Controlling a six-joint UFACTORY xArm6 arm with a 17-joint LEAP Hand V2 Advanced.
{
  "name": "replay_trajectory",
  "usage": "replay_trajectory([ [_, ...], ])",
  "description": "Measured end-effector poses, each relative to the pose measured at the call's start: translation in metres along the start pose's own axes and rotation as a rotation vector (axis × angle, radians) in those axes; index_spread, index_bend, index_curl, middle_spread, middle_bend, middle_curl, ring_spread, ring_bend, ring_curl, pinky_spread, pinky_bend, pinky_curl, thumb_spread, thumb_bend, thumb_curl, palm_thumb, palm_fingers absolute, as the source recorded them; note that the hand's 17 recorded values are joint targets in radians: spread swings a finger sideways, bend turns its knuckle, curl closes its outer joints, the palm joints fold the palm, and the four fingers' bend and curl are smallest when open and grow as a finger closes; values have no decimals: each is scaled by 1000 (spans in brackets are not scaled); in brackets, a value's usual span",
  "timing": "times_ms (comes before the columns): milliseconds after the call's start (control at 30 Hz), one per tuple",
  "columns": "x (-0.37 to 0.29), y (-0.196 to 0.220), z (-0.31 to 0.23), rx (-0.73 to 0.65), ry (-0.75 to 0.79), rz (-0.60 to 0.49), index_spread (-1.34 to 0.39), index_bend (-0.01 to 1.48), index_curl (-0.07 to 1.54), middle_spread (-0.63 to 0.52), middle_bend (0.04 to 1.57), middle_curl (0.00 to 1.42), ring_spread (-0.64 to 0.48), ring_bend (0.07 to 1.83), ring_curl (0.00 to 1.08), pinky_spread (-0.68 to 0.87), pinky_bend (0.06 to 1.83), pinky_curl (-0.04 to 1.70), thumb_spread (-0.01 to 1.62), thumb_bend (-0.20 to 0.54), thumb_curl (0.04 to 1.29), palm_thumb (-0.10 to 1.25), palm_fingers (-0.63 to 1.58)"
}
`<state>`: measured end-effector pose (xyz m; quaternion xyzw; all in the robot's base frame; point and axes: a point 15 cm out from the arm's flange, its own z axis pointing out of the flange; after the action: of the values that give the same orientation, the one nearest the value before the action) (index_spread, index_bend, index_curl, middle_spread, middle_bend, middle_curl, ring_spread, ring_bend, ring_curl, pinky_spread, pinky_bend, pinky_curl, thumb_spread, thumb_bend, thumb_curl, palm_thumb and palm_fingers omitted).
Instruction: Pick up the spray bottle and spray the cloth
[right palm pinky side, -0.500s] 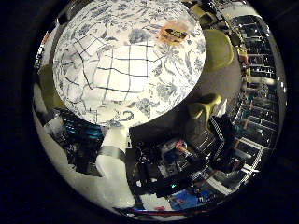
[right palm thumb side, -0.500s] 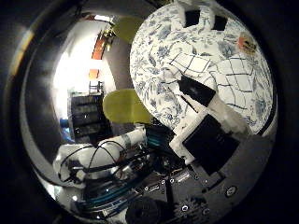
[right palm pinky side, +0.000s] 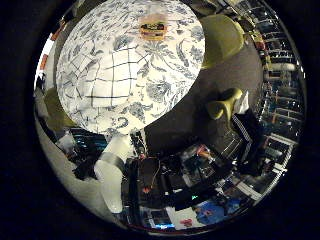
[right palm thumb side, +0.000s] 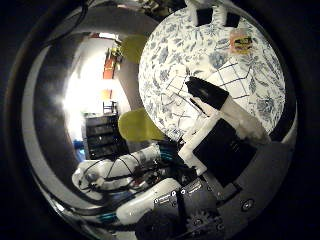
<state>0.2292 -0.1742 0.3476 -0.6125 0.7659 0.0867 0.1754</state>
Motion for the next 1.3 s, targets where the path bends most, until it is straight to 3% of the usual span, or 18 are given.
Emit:
replay_trajectory([
  [433,129,-10,-22,213,-268,166,-329,141,283,-120,382,412,69,466,242,359,417,234,1009,-30,294,578,329],
  [633,169,-25,-19,266,-384,168,-285,147,263,-40,375,401,134,450,239,344,453,251,980,-29,293,534,195],
  [867,205,-77,-32,411,-472,139,-248,145,262,1,370,389,160,444,244,345,436,260,965,-28,298,539,152],
  [1300,177,-155,16,258,-555,-10,-204,144,246,108,317,357,158,438,251,325,445,288,945,-29,301,534,69],
])
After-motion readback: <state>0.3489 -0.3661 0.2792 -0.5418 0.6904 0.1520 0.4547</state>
